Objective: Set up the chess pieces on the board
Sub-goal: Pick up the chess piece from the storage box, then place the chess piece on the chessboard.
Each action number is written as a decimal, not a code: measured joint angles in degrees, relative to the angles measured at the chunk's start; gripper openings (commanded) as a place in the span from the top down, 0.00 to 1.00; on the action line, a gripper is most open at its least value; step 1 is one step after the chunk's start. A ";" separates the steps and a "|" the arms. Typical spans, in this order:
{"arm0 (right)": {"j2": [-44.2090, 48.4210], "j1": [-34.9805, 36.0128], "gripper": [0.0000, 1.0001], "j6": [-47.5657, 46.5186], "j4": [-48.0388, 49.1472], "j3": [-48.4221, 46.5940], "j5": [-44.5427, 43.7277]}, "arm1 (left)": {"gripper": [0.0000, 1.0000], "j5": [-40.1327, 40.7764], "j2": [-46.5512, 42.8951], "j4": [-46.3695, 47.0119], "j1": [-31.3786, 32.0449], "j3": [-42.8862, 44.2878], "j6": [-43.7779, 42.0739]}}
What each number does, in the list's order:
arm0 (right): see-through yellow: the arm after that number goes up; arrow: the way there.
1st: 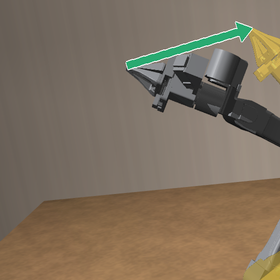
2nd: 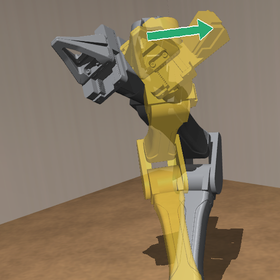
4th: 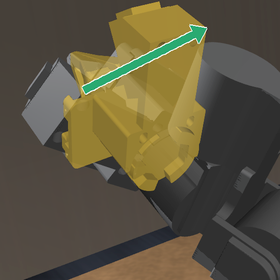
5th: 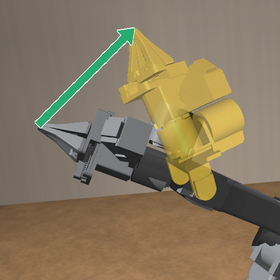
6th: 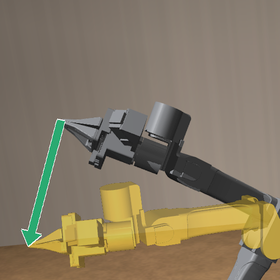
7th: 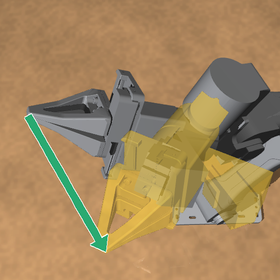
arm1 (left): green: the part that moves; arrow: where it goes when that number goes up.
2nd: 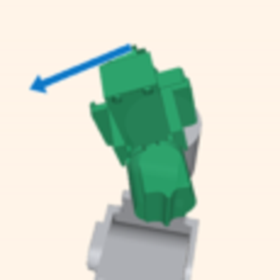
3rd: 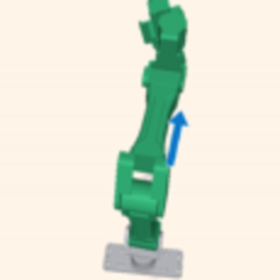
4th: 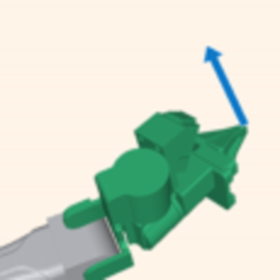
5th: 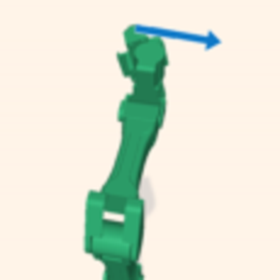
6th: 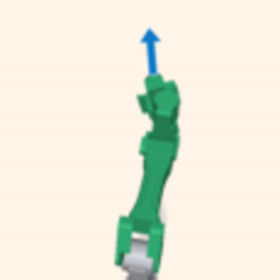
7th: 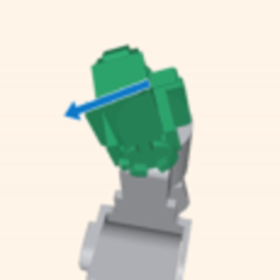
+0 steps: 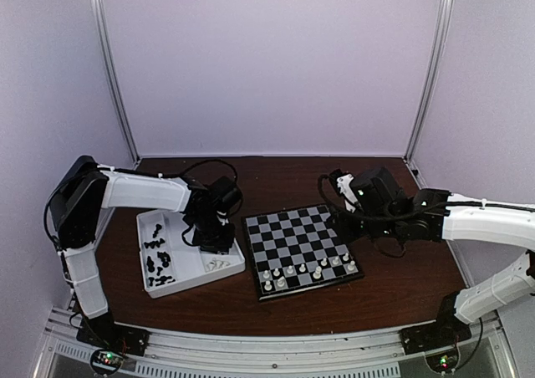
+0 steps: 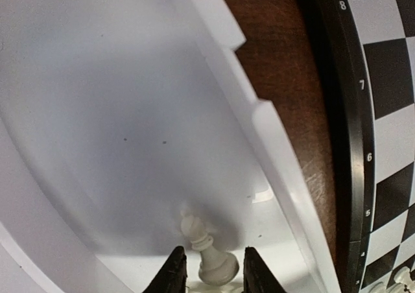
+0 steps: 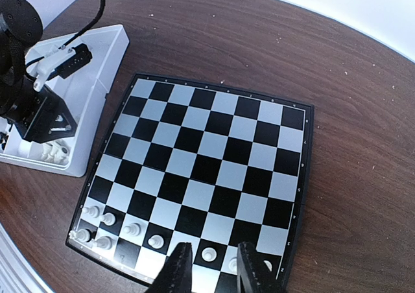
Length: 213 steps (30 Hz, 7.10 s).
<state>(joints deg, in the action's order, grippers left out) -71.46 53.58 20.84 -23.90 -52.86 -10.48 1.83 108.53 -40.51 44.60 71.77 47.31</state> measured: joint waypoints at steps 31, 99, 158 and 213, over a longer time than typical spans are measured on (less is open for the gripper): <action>-14.53 -3.23 0.71 5.14 4.46 -11.17 33.18 | 0.89 -1.27 -27.76 19.74 3.52 -21.51 -15.58; -22.97 -4.07 0.97 29.07 28.57 -10.23 58.16 | 0.76 -36.72 -29.68 40.57 4.02 -22.91 -35.04; -9.64 10.91 0.98 5.53 2.19 0.76 1.36 | 0.33 6.34 -28.55 10.21 3.34 -22.97 -16.55; -22.84 16.57 0.97 1.77 16.85 3.74 -1.64 | 0.34 3.48 -25.97 7.41 3.34 -18.51 -17.00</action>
<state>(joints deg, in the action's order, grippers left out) -94.30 70.15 22.61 -7.05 -49.12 -12.12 5.30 82.56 -33.10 47.94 53.25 30.30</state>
